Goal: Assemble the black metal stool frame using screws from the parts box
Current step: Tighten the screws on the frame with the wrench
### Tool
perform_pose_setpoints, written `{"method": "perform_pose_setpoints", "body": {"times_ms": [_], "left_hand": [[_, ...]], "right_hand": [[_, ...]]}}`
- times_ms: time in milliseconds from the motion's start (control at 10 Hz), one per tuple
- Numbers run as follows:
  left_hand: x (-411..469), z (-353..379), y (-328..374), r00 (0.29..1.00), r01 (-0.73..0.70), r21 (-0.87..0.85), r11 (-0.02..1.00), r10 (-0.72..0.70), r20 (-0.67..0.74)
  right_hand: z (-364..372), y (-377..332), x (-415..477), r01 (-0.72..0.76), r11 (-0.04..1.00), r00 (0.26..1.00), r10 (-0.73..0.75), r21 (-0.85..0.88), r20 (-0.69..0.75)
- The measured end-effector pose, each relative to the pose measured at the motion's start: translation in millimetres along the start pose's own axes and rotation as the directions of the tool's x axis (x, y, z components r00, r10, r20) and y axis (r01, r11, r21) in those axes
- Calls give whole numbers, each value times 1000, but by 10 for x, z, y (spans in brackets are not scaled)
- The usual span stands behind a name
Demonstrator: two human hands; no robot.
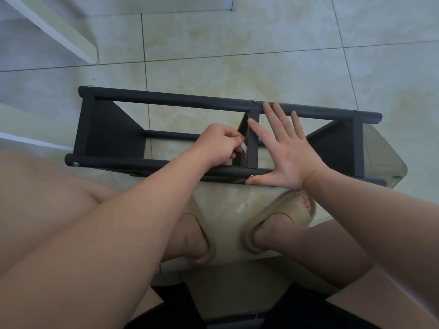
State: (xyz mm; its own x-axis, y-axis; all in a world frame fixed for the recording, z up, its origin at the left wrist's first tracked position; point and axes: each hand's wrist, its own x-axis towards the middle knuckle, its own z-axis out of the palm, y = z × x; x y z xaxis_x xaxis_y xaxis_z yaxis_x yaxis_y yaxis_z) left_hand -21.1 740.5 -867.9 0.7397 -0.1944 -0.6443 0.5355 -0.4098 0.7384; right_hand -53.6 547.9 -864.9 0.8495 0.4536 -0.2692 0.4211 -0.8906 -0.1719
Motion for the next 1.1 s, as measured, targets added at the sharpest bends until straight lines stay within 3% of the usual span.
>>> {"method": "perform_pose_setpoints", "body": {"times_ms": [300,500,800,1100], "left_hand": [[2,-21,1,1000,8,-42,999,-9,-23],[-10,-4,7,1000,-3,30,1000,2,28],[5,-93,18,991,106,-79,991,-99,91],[19,-69,37,984,130,-1,991,-129,125]], "right_hand": [[1,-2,-5,-1,1000,1000,1,4,-4],[-11,-7,-6,-4,1000,1000,4,2,5],[-16,-7,-4,-4,1000,1000,4,0,10],[-22,-12,-6,-2,1000,1000,2,-1,9]]}}
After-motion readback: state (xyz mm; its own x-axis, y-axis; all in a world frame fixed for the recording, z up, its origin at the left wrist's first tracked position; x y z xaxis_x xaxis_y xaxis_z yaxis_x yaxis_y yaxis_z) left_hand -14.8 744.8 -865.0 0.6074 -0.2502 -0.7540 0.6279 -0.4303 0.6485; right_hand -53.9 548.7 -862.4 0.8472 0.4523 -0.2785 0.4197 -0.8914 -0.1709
